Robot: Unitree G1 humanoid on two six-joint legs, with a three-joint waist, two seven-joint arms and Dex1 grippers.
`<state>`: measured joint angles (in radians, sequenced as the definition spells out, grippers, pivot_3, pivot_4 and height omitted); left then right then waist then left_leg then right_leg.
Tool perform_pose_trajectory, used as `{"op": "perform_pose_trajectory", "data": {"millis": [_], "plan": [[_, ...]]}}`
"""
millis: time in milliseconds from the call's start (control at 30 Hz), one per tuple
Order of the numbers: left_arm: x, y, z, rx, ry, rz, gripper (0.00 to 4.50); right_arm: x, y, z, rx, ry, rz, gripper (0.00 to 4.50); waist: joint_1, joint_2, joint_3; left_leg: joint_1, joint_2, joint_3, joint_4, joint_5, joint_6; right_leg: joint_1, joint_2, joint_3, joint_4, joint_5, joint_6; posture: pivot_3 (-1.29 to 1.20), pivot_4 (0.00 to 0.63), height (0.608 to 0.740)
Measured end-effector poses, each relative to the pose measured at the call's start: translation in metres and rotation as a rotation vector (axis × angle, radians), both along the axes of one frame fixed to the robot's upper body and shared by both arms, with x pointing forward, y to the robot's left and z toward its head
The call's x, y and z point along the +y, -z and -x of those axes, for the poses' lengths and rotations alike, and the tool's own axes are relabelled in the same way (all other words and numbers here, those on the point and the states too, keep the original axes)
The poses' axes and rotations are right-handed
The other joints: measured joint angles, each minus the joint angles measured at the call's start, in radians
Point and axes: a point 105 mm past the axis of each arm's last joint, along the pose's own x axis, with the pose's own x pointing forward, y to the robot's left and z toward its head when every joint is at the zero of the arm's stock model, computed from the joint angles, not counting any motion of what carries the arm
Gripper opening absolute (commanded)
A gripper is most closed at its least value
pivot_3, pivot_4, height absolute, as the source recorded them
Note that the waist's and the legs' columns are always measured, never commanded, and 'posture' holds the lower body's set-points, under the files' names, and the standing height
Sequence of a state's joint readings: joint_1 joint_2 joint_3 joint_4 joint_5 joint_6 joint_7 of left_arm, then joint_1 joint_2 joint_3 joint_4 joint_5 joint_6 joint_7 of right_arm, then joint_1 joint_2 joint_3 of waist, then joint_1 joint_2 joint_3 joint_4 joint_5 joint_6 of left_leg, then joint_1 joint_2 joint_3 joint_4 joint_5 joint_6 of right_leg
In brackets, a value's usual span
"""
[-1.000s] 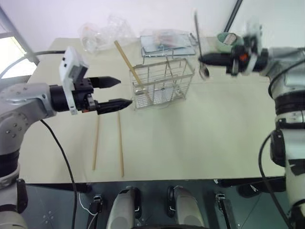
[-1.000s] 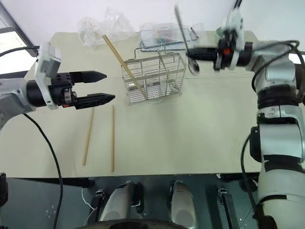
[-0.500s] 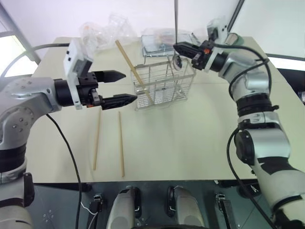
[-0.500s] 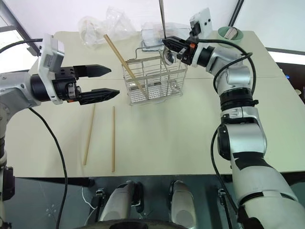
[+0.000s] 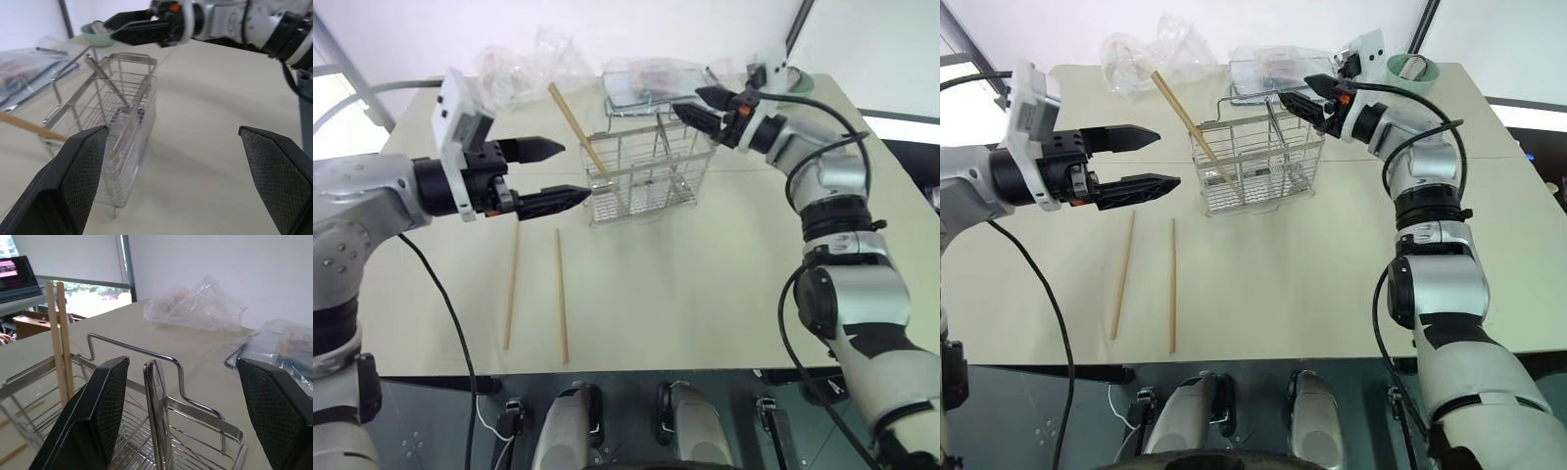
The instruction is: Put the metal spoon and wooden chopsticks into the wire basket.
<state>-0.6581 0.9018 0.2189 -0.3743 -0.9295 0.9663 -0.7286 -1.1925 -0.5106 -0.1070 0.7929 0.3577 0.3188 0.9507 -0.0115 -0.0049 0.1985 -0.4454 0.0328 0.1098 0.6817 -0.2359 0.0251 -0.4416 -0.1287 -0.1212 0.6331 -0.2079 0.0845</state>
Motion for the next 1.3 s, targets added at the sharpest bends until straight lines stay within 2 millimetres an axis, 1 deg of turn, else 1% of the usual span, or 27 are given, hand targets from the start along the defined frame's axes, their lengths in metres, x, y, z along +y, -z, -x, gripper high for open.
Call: {"op": "perform_pose_trajectory", "data": {"millis": [67, 100, 167, 200, 267, 300, 333, 400, 433, 467, 500, 567, 600, 667, 900, 1000, 1100, 1267, 1300], "plan": [[0.011, -0.003, -0.006, -0.007, -0.09, 0.02, 4.5, -0.015, -0.018, 0.01, -0.012, -0.03, -0.018, 3.57, -0.001, 0.0, 0.0, 0.0, 0.0, 0.0, 0.0, 0.0, 0.0, 0.0, 0.0, 0.0, 0.0, 0.0, 0.0, 0.0, 0.15, 0.707], [0.02, -0.004, -0.012, -0.007, -0.172, 0.032, 4.5, -0.02, -0.029, 0.018, -0.015, -0.072, -0.023, 3.57, -0.002, 0.0, 0.0, 0.0, 0.0, 0.0, 0.0, 0.0, 0.0, 0.0, 0.0, 0.0, 0.0, 0.0, 0.0, 0.0, 0.15, 0.707], [0.044, -0.002, -0.027, 0.014, -0.376, 0.056, 4.5, -0.028, -0.048, 0.04, -0.028, -0.174, -0.017, 3.57, -0.002, 0.0, 0.0, 0.001, 0.0, -0.001, -0.001, 0.0, 0.001, 0.001, 0.0, 0.0, 0.0, 0.0, 0.0, 0.0, 0.15, 0.707], [0.059, 0.003, -0.034, 0.047, -0.496, 0.06, 4.5, -0.03, -0.055, 0.052, -0.032, -0.235, -0.005, 3.57, -0.002, 0.0, 0.0, 0.001, 0.0, -0.001, -0.001, -0.002, 0.003, 0.001, 0.0, 0.0, 0.0, 0.0, 0.0, 0.0, 0.15, 0.707], [0.082, 0.017, -0.043, 0.139, -0.678, 0.055, 4.5, -0.032, -0.06, 0.072, -0.035, -0.324, 0.025, 3.57, -0.002, 0.0, 0.0, 0.001, 0.0, -0.001, -0.001, -0.002, 0.004, 0.001, 0.0, 0.0, 0.0, 0.0, 0.0, 0.0, 0.15, 0.707], [0.091, 0.025, -0.045, 0.209, -0.754, 0.052, 4.5, -0.032, -0.056, 0.083, -0.025, -0.371, 0.062, 3.57, -0.002, -0.001, -0.001, 0.001, 0.001, -0.001, -0.001, -0.003, 0.005, 0.001, 0.0, 0.0, 0.0, 0.0, 0.0, 0.0, 0.15, 0.707], [0.099, 0.033, -0.044, 0.267, -0.815, 0.05, 4.5, -0.031, -0.047, 0.091, -0.001, -0.413, 0.094, 3.57, -0.001, -0.002, -0.001, 0.001, 0.001, -0.001, 0.0, -0.003, 0.005, 0.001, 0.0, 0.0, 0.0, 0.0, 0.0, 0.0, 0.15, 0.707], [0.112, 0.047, -0.042, 0.379, -0.914, 0.057, 4.5, -0.029, -0.017, 0.109, 0.094, -0.512, 0.163, 3.57, 0.002, -0.002, -0.001, 0.001, 0.0, -0.001, 0.0, -0.002, 0.003, 0.001, 0.0, 0.0, 0.0, 0.0, 0.0, 0.0, 0.15, 0.707], [0.115, 0.05, -0.041, 0.403, -0.934, 0.063, 4.5, -0.027, -0.008, 0.112, 0.124, -0.54, 0.172, 3.57, 0.001, -0.002, -0.001, 0.001, 0.0, -0.001, 0.0, -0.001, 0.002, 0.001, -0.001, 0.0, 0.001, 0.0, 0.0, 0.0, 0.15, 0.707], [0.115, 0.057, -0.042, 0.431, -0.956, 0.062, 4.5, -0.024, 0.005, 0.12, 0.156, -0.582, 0.196, 3.57, 0.002, -0.002, -0.001, 0.001, 0.0, -0.001, 0.0, -0.001, 0.001, 0.001, -0.001, 0.0, 0.001, 0.0, 0.0, 0.0, 0.15, 0.707], [0.115, 0.065, -0.042, 0.454, -0.976, 0.05, 4.5, -0.02, 0.013, 0.125, 0.172, -0.611, 0.22, 3.57, 0.002, -0.002, -0.001, 0.001, 0.0, -0.001, 0.0, -0.001, 0.001, 0.001, -0.001, 0.0, 0.001, 0.0, 0.0, 0.0, 0.15, 0.707], [0.113, 0.082, -0.044, 0.504, -0.997, 0.026, 4.5, -0.014, 0.02, 0.131, 0.174, -0.637, 0.252, 3.57, 0.002, -0.002, -0.001, 0.001, 0.0, -0.001, 0.001, -0.001, 0.001, 0.001, -0.001, 0.0, 0.001, 0.0, 0.0, 0.0, 0.15, 0.707], [0.111, 0.092, -0.044, 0.537, -0.998, 0.002, 4.5, -0.012, 0.021, 0.133, 0.167, -0.643, 0.263, 3.57, 0.002, -0.002, -0.001, 0.001, 0.0, -0.001, 0.001, -0.001, 0.0, 0.001, -0.001, 0.0, 0.001, 0.0, 0.0, 0.0, 0.15, 0.707], [0.103, 0.106, -0.046, 0.59, -0.976, -0.026, 4.5, -0.007, 0.022, 0.136, 0.154, -0.654, 0.272, 3.57, 0.003, -0.003, -0.001, 0.001, 0.0, -0.001, 0.001, -0.001, 0.0, 0.0, -0.001, 0.0, 0.001, 0.0, 0.0, 0.0, 0.15, 0.707], [0.088, 0.126, -0.047, 0.69, -0.902, -0.119, 4.5, 0.004, 0.038, 0.144, 0.164, -0.685, 0.264, 3.57, 0.005, -0.003, -0.001, 0.001, -0.001, -0.001, 0.001, -0.001, 0.0, 0.0, -0.003, -0.001, 0.001, 0.0, 0.0, 0.0, 0.15, 0.707], [0.083, 0.136, -0.046, 0.735, -0.876, -0.147, 4.5, 0.009, 0.037, 0.145, 0.153, -0.686, 0.25, 3.57, 0.005, -0.003, -0.001, 0.001, -0.001, -0.001, 0.001, -0.001, 0.0, 0.0, -0.004, -0.001, 0.001, 0.0, 0.0, 0.0, 0.15, 0.707], [0.082, 0.151, -0.046, 0.793, -0.885, -0.19, 4.5, 0.013, 0.037, 0.145, 0.147, -0.683, 0.236, 3.57, 0.006, -0.003, -0.001, 0.001, -0.001, -0.001, 0.001, -0.001, 0.0, 0.0, -0.003, -0.001, 0.001, 0.0, 0.0, 0.0, 0.15, 0.707], [0.078, 0.151, -0.054, 0.804, -0.888, -0.207, 4.5, 0.013, 0.038, 0.144, 0.154, -0.674, 0.226, 3.57, 0.02, -0.003, -0.001, 0.002, -0.001, -0.001, 0.001, -0.001, 0.0, 0.001, -0.004, -0.001, 0.001, 0.0, 0.0, 0.0, 0.15, 0.707], [0.077, 0.151, -0.055, 0.804, -0.891, -0.206, 3.96, 0.013, 0.038, 0.144, 0.153, -0.674, 0.223, 3.61, 0.023, -0.003, -0.002, 0.002, -0.001, -0.001, 0.001, -0.001, 0.0, 0.001, -0.004, -0.001, 0.001, 0.0, 0.0, 0.0, 0.15, 0.707]]}}
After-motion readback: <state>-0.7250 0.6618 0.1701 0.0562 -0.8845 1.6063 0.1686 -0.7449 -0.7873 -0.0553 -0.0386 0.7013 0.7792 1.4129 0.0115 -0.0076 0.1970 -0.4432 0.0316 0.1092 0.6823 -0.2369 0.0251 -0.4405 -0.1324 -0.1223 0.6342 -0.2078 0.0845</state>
